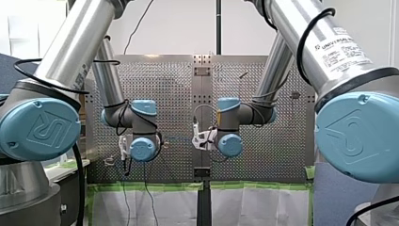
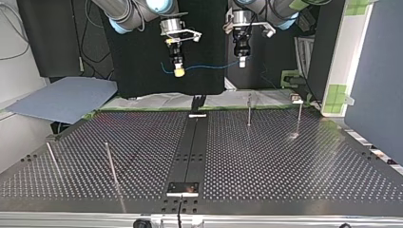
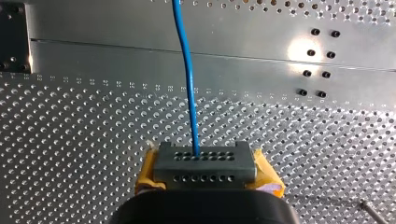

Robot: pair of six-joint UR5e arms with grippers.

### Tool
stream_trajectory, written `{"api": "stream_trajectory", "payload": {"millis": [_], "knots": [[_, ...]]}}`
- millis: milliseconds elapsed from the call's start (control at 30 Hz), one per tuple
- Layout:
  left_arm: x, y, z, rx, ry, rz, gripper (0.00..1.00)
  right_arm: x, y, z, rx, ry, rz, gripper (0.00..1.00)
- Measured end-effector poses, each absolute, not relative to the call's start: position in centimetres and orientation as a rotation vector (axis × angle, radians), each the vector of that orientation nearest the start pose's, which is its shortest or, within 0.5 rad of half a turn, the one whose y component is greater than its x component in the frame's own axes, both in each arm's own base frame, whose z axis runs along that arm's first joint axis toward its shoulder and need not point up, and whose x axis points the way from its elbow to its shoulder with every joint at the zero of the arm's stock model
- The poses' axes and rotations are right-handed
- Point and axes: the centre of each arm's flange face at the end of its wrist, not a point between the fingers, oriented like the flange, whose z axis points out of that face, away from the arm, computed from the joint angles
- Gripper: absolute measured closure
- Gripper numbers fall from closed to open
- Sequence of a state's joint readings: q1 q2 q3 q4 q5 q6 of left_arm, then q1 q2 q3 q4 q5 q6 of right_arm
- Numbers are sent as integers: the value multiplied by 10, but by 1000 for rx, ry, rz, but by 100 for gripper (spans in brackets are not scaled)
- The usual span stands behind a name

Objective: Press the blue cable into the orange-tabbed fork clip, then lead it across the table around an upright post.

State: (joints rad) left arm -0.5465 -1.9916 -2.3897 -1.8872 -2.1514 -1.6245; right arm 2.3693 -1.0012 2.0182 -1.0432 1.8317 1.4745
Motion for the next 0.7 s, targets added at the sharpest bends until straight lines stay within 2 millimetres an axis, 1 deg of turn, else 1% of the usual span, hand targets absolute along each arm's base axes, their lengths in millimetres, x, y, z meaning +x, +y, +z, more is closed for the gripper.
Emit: {"api": "stream_trajectory", "payload": {"millis": [500, 600, 700], "knots": [[288, -268, 81, -73, 1557, -22, 100, 458, -295, 90, 1588, -809, 1546, 100], [281, -268, 82, -42, 1568, -24, 100, 458, -287, 93, 1591, -805, 1540, 100], [269, -266, 84, 10, 1590, -17, 100, 462, -277, 104, 1577, -800, 1549, 100]]}}
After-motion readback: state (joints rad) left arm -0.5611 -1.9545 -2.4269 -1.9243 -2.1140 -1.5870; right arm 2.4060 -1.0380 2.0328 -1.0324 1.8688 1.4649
